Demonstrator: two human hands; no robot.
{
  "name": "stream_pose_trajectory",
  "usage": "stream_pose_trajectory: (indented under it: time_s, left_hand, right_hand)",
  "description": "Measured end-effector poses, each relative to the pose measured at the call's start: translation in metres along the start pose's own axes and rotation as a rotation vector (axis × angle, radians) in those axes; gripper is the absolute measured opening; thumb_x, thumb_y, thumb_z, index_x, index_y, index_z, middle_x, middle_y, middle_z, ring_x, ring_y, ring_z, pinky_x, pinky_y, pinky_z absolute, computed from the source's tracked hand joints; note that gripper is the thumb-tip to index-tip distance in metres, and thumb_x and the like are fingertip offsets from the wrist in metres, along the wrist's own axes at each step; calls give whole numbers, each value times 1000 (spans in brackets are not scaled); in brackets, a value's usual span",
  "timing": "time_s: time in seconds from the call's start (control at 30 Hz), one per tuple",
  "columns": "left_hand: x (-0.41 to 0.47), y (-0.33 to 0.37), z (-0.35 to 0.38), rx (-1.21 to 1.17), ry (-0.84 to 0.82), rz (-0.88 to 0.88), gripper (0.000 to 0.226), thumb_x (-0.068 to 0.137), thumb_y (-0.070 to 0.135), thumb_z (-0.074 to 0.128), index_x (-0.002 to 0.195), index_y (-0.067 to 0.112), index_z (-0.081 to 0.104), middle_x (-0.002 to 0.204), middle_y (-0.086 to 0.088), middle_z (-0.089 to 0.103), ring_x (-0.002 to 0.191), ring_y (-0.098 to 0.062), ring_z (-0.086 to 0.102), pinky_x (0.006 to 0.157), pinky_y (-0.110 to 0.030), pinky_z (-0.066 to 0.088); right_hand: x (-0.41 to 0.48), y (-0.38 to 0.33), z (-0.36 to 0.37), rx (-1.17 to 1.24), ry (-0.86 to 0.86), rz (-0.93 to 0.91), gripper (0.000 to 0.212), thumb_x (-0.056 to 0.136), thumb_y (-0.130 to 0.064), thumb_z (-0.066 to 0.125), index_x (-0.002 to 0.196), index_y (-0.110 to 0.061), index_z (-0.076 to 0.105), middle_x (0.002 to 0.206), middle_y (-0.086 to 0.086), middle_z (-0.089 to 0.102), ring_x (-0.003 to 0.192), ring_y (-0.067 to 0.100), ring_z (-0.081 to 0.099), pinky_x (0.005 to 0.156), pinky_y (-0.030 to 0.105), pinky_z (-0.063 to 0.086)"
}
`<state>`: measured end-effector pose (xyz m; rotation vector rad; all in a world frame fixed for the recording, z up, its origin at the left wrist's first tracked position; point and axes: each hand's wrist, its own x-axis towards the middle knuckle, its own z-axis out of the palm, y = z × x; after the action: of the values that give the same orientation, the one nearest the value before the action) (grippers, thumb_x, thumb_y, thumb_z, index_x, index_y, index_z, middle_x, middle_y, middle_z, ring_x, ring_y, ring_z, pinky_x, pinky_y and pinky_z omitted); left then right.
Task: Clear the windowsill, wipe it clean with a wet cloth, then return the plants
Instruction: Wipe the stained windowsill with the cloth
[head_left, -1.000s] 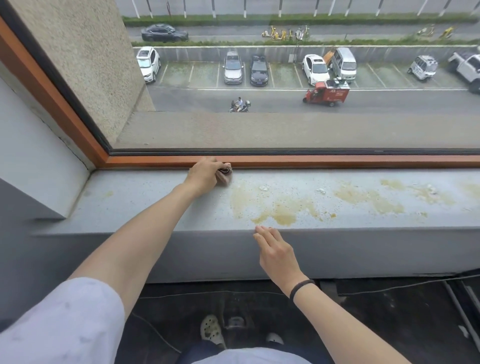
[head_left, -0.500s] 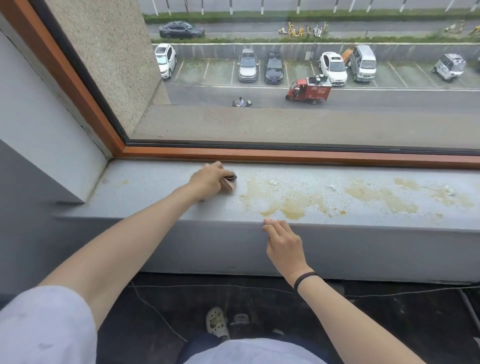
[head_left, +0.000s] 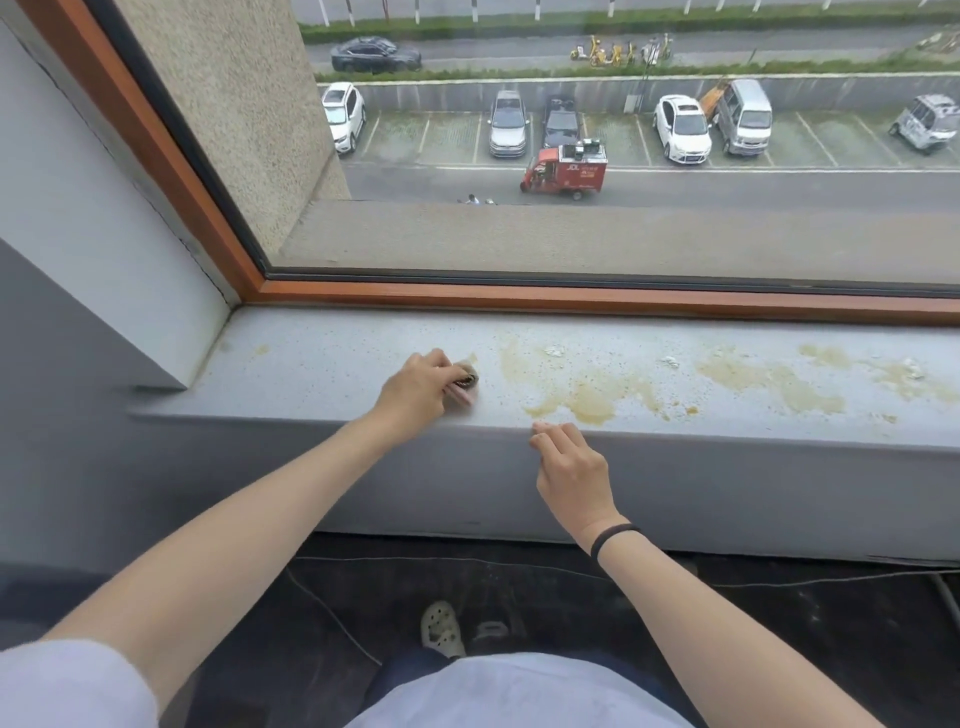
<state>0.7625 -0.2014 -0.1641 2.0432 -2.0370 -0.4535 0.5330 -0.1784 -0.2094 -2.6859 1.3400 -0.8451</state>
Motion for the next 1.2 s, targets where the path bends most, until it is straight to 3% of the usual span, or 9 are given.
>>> stream_pose_trajectory:
  time_s: [0.13, 0.27, 0.37, 0.47, 0.53, 0.67, 0.93, 1.1, 1.2]
  left_hand:
    - [-18, 33, 17, -148, -83, 275, 43, 90, -5, 45, 119, 20, 65, 101, 6, 50, 98, -18, 47, 75, -32, 43]
    - [14, 29, 1, -229, 111, 36, 34, 90, -3, 48, 114, 11, 68, 103, -7, 55, 100, -25, 52, 79, -41, 48]
    - [22, 25, 0, -51, 58, -72, 48, 88, -6, 41, 122, 18, 63, 110, -7, 54, 106, -28, 48, 79, -41, 48]
    - [4, 45, 6, -143, -131, 161, 46, 89, -9, 41, 121, 15, 64, 107, -5, 53, 96, -24, 51, 73, -29, 48]
    - [3, 54, 2, -246, -178, 230, 41, 88, -12, 42, 114, 7, 67, 103, -6, 54, 88, -20, 52, 66, -16, 40]
    - [49, 49, -13, -365, 24, 67, 35, 87, -9, 46, 106, 8, 70, 100, -9, 55, 95, -27, 57, 87, -35, 47]
    - [134, 63, -18, -11, -11, 135, 47, 84, -7, 42, 117, 15, 66, 111, -13, 53, 111, -30, 46, 88, -41, 43]
    - [146, 68, -5, 66, -5, 157, 44, 85, -5, 43, 119, 14, 63, 109, -13, 51, 108, -30, 46, 76, -37, 40]
    - [136, 61, 6, 16, 77, 117, 45, 86, -4, 42, 122, 14, 61, 116, -9, 54, 114, -28, 43, 82, -36, 39]
  right_hand:
    - [2, 10, -2, -8, -24, -22, 31, 51, 16, 69, 70, -8, 67, 93, 3, 71, 78, 20, 66, 50, 21, 50]
    - [4, 20, -5, -3, -64, -57, 30, 52, 16, 70, 71, -7, 65, 98, 5, 70, 83, 22, 65, 55, 22, 53]
    - [1, 26, -5, -18, -46, -125, 31, 58, 16, 67, 81, -4, 67, 105, 9, 68, 95, 24, 59, 77, 28, 55]
    - [-3, 37, -6, -107, -14, -160, 40, 66, 13, 64, 105, 1, 67, 110, 14, 65, 104, 27, 52, 95, 38, 44]
    - [-6, 47, -10, -162, 6, -125, 45, 65, 12, 68, 109, 2, 66, 107, 14, 65, 100, 27, 52, 92, 37, 42]
    - [-9, 53, -18, -183, 20, -95, 43, 62, 12, 69, 103, 0, 70, 99, 10, 67, 88, 26, 63, 88, 33, 48]
    - [-4, 26, -10, -258, -14, 57, 41, 64, 4, 65, 105, -1, 69, 94, 10, 67, 81, 25, 64, 84, 32, 54]
    - [-2, 25, -13, -259, -18, 77, 41, 63, 4, 62, 102, -3, 70, 94, 9, 68, 81, 25, 64, 83, 32, 55]
    - [3, 21, -12, -250, -24, 92, 41, 61, 5, 63, 100, -3, 70, 93, 8, 68, 80, 24, 64, 82, 31, 55]
